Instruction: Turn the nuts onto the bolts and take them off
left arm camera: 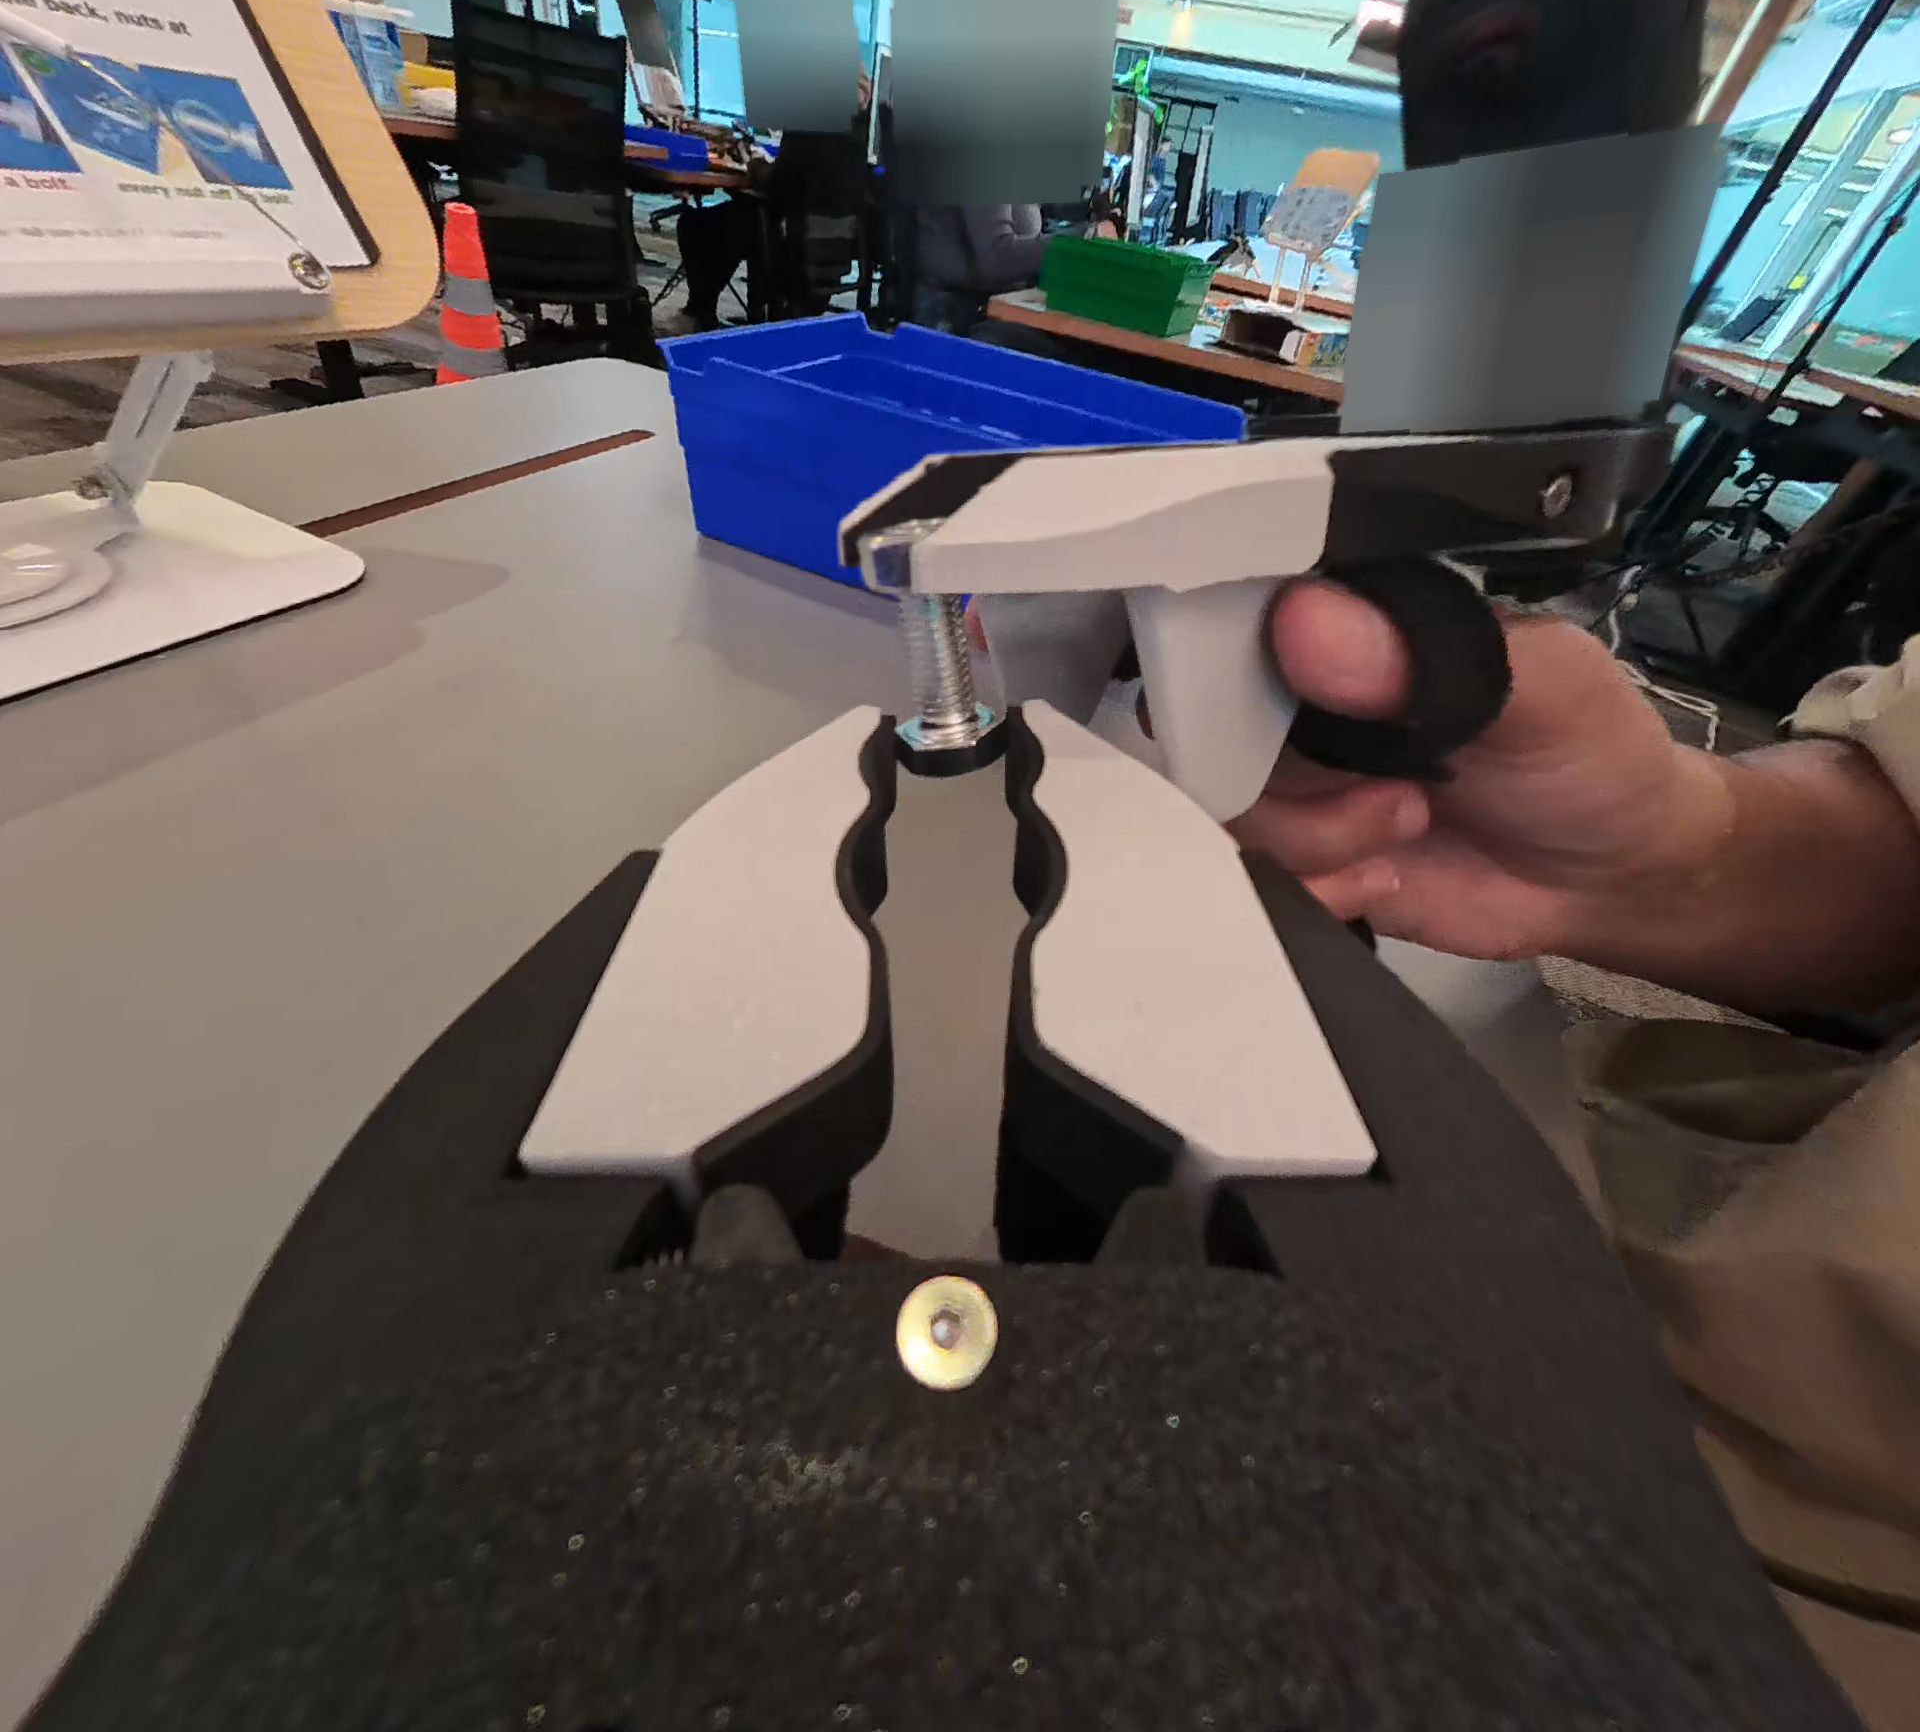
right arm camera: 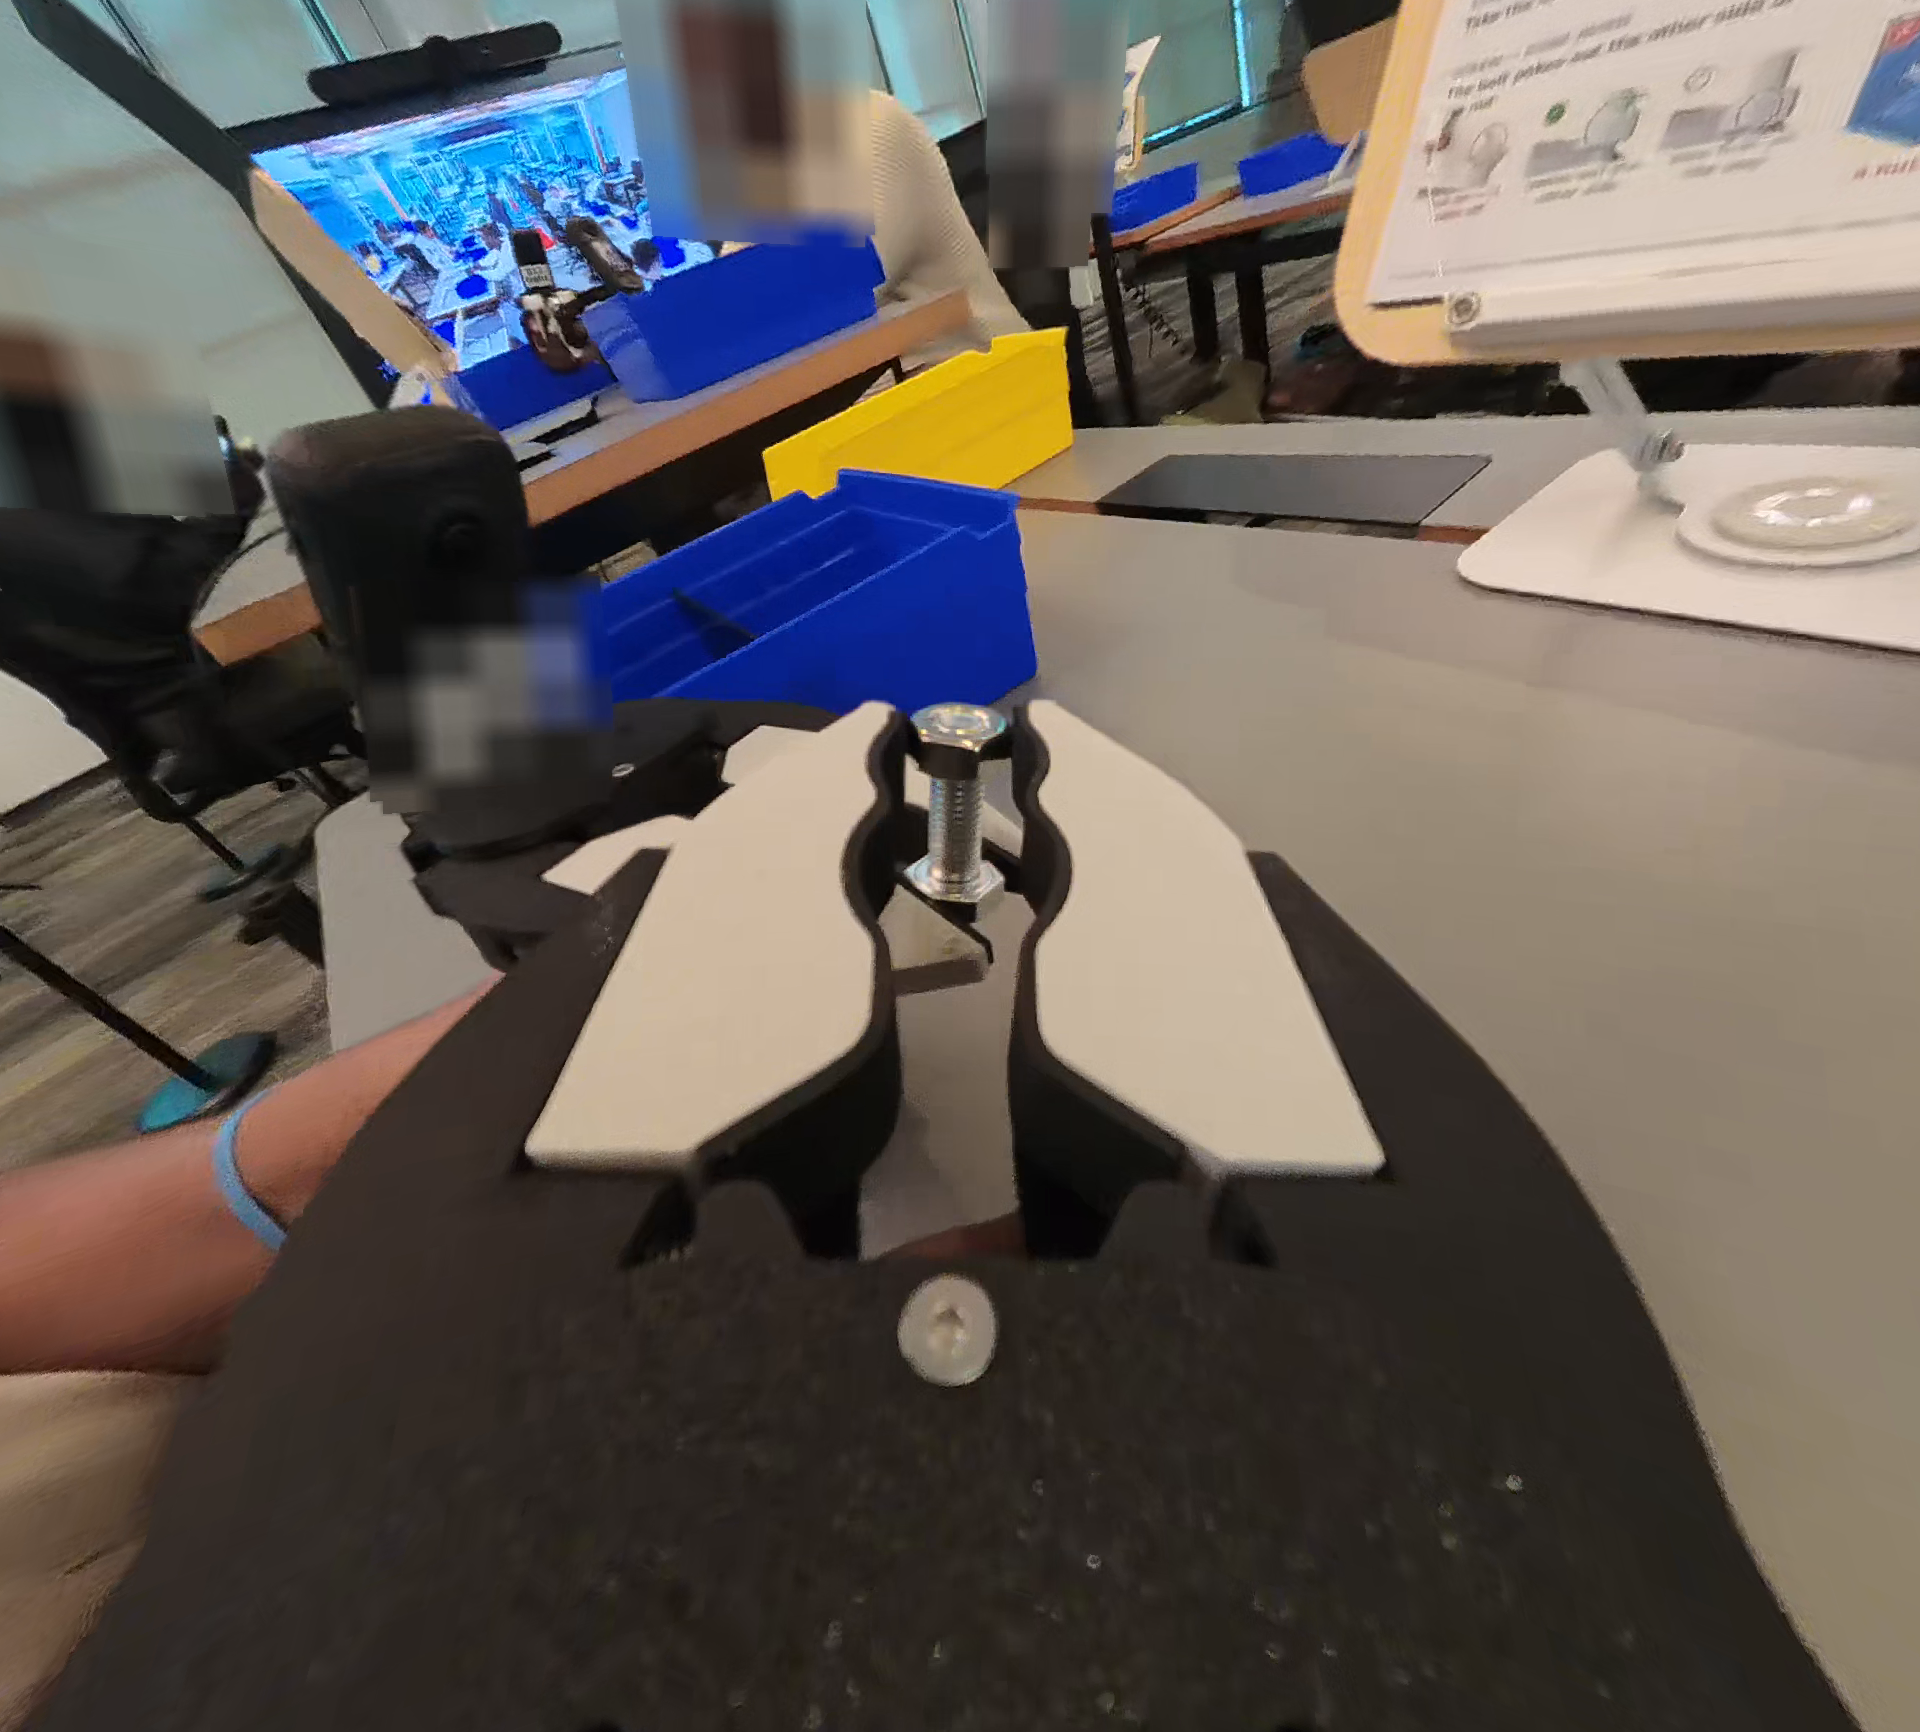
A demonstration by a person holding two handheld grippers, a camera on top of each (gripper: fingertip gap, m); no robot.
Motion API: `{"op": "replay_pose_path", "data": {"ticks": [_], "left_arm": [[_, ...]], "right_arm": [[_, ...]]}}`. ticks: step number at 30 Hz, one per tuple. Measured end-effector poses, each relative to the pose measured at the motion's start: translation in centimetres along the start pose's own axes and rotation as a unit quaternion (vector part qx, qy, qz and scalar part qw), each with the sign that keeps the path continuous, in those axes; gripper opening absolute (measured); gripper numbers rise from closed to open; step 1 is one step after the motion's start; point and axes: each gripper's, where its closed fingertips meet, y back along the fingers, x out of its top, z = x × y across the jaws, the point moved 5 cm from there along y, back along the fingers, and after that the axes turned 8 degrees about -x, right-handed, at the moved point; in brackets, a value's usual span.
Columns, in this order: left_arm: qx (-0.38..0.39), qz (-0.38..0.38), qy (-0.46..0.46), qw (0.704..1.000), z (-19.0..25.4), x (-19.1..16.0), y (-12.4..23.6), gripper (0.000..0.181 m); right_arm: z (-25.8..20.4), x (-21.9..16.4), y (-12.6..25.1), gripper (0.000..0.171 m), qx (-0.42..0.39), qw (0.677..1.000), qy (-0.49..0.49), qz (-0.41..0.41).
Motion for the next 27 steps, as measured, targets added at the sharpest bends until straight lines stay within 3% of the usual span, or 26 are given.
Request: {"op": "replay_pose_path", "data": {"ticks": [3,5,8,10,12,15,17,21,27], "left_arm": [[-0.021,0.01,0.009,1.0,0.3,0.2,0.1,0.019],[-0.057,0.031,0.028,0.997,0.7,0.7,0.2,0.019],[-0.105,0.043,0.055,0.992,1.3,0.8,0.3,0.019],[-0.136,0.05,0.057,0.988,2.0,1.1,0.3,0.019],[-0.151,0.049,0.057,0.986,2.4,1.1,0.2,0.019],[-0.178,0.046,0.056,0.981,3.1,1.0,0.0,0.019],[-0.178,0.038,0.057,0.982,3.2,0.8,-0.2,0.019],[-0.14,0.041,0.056,0.988,2.2,0.8,0.0,0.019],[-0.042,0.015,0.024,0.999,0.5,0.2,0.0,0.019]], "right_arm": [[-0.2,0.3,0.2,0.019,0.015,1.0,0.017,0.003],[-0.2,0.6,0.4,0.022,0.076,0.997,0.026,0.012],[0.0,1.4,1.0,0.043,0.205,0.977,0.046,0.036],[0.1,1.6,1.4,0.056,0.285,0.957,0.049,0.025],[0.4,1.4,1.2,0.058,0.335,0.941,0.05,-0.003],[0.3,1.0,1.1,0.051,0.413,0.91,0.018,-0.042],[0.0,0.9,1.2,0.02,0.445,0.895,0.008,-0.042],[0.3,0.8,0.5,0.02,0.389,0.921,0.009,-0.026],[0.7,0.1,-0.6,0.02,0.181,0.984,0.009,0.003]]}}
